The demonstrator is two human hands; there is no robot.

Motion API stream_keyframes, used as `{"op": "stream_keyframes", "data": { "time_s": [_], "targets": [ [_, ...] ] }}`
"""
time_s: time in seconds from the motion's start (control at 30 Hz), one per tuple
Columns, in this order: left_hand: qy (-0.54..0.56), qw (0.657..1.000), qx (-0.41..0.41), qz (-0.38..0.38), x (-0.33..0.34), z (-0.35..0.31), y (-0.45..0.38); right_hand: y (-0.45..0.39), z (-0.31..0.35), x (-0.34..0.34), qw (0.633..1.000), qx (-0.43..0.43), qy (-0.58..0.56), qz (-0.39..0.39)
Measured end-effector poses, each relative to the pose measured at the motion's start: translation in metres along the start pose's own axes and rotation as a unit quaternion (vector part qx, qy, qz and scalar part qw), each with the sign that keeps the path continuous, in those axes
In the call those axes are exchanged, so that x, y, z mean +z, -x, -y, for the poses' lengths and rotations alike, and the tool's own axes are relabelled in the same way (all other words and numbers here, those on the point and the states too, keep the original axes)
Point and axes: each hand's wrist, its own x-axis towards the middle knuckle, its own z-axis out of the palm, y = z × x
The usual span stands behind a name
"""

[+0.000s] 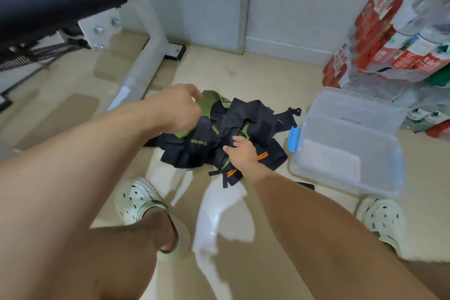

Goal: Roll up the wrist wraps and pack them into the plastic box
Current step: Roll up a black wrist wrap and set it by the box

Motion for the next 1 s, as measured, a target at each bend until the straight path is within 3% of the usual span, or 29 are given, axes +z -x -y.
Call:
{"op": "stream_keyframes", "data": {
  "time_s": [0.13,0.23,0.37,0.57,0.77,0.87,1.0],
  "targets": [
    [0.012,1.0,-0.021,-0.019,-0.007,0.018,-0.008,-0.024,0.012,0.046,0.99,0.081,-0.105,-0.057],
    [0.022,0.999,-0.038,-0.016,-0.012,0.03,-0.013,-0.031,0.011,0.086,0.97,0.181,-0.161,-0.021],
    [0.029,0.999,-0.045,-0.011,-0.015,0.042,-0.013,-0.04,0.017,0.12,0.961,0.2,-0.19,-0.01],
    [0.037,0.998,-0.058,-0.013,-0.022,0.054,-0.011,-0.015,0.041,0.111,0.991,0.076,-0.062,-0.089],
    [0.059,0.997,-0.037,-0.045,-0.032,0.045,-0.005,0.047,0.077,0.063,0.979,-0.102,-0.14,-0.109],
    [0.071,0.994,-0.037,-0.079,-0.036,0.038,0.002,0.071,0.108,0.02,0.963,-0.133,-0.206,-0.112],
    [0.127,0.985,-0.044,-0.111,-0.04,0.029,0.015,0.112,0.154,-0.047,0.965,-0.155,-0.21,-0.035]
  ]
}}
